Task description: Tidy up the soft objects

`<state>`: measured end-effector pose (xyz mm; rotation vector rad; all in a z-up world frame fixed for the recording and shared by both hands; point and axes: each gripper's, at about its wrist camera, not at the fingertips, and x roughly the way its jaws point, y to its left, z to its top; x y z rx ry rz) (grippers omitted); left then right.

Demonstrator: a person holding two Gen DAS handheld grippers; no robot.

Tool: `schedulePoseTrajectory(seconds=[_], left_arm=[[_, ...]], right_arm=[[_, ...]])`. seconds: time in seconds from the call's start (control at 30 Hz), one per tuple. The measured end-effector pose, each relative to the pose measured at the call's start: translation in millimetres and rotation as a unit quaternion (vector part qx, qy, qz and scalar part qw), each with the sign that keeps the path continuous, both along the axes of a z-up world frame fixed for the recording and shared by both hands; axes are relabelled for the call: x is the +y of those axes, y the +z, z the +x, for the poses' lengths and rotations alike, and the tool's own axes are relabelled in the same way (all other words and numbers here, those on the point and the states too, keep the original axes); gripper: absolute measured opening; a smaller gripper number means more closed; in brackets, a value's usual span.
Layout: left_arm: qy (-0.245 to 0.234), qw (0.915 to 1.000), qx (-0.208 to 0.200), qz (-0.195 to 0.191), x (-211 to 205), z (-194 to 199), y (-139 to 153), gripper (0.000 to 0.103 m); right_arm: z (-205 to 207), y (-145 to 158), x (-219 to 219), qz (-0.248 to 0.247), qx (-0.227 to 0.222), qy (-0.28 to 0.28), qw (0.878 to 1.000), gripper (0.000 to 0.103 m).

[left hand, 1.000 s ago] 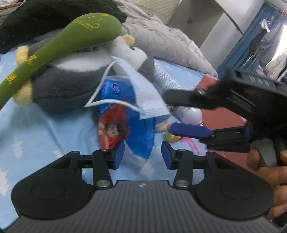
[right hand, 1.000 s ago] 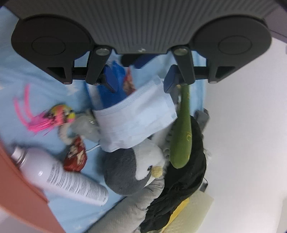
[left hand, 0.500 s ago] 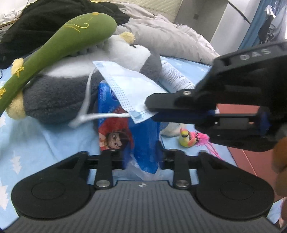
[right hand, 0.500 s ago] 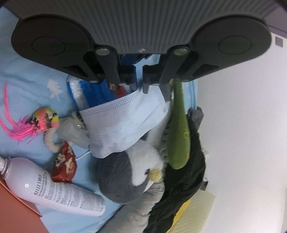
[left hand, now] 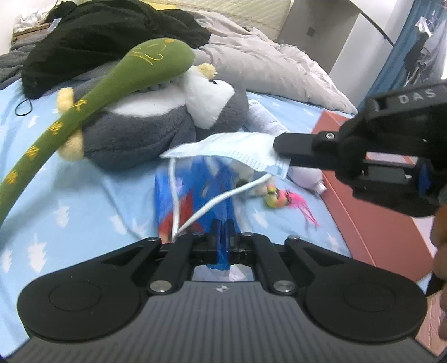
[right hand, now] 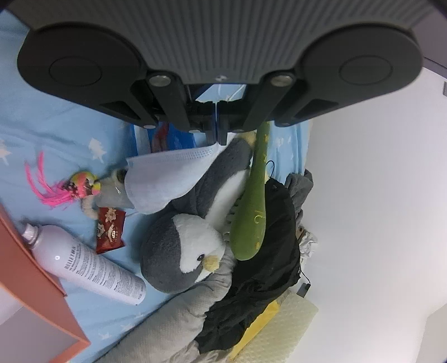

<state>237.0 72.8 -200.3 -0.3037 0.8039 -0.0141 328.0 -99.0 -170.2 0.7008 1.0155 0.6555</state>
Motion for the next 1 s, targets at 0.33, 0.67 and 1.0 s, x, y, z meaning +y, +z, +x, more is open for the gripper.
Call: schedulePoseTrajectory(seconds=[0.33, 0.67, 1.0], left_arm=[[0.024, 0.9996, 0.011, -0.006, 4, -81, 10, 0.003], [0.064, 0.9977, 0.020, 0.000, 26, -122, 12, 0.003], [0.058, 0.9973, 0.035, -0.027, 40, -120, 4, 0.019]], right_arm=[[-48, 20, -12, -0.030, -0.021, -0.003, 0.999, 0.004], [-92, 14, -37, -0.104, -0.023, 0.014, 0.994, 0.003], [-97, -17, -39, -0.158, -0.019, 0.019, 0.987, 0.015]])
